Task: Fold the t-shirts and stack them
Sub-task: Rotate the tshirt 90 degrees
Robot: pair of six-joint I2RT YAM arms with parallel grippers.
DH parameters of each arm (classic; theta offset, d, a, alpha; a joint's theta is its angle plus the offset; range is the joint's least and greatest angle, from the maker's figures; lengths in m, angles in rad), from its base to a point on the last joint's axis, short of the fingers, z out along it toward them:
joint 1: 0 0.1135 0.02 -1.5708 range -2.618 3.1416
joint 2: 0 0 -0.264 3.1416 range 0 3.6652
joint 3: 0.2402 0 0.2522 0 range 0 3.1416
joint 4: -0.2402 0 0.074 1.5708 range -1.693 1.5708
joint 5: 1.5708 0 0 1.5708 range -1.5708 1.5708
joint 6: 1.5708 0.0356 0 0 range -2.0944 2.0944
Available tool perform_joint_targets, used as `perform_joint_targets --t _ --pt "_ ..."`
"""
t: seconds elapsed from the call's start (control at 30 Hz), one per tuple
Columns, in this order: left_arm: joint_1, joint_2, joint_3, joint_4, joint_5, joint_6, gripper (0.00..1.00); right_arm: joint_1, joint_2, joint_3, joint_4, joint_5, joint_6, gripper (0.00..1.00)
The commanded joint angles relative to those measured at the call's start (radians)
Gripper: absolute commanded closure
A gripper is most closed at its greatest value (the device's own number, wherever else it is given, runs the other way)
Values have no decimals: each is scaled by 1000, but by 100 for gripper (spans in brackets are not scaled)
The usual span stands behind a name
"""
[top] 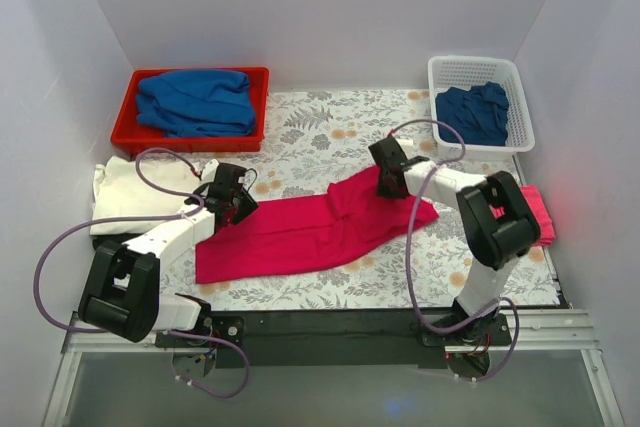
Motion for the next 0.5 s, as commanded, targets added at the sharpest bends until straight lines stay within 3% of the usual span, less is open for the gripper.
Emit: perform_joint_targets --t 0.0,0.2,0.47 --pt "-4 -44 17 -15 29 45 70 -40 199 164 10 -33 -107 60" --pt "-4 -15 80 -37 61 100 70 -105 440 581 -61 -48 -187 60" --pt "-10 23 120 -19 156 120 70 -154 678 994 -138 -4 -289 60"
